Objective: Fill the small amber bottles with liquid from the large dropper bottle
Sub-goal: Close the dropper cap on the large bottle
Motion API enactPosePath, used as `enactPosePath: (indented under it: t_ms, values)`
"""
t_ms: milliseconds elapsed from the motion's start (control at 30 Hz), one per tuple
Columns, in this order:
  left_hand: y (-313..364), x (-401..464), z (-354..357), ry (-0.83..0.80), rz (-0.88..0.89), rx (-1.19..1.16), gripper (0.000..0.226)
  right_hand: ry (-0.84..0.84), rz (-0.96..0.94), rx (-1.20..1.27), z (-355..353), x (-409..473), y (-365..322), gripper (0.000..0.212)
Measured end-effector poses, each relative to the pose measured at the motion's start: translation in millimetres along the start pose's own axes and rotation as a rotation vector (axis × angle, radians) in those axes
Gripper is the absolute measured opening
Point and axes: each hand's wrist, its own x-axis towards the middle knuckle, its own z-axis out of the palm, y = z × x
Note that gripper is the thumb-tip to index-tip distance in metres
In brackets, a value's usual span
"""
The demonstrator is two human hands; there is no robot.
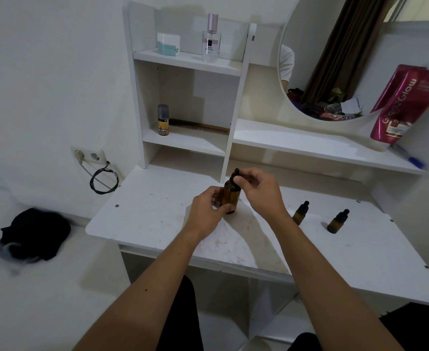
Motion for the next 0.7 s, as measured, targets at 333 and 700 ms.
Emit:
enactPosePath:
  t_ms: [333, 700]
  values:
    - [2.5, -1.4, 0.7, 0.005, -0.014, 0.023, 0.048, 0.044, -0.026, -0.047, 4.1, -4.1, -1.0, 0.017]
    - [4.9, -2.8, 2.5, 0.024, -0.027, 0.047, 0.049, 0.062, -0.045, -0.110, 8.7, -6.3, -5.6, 0.011]
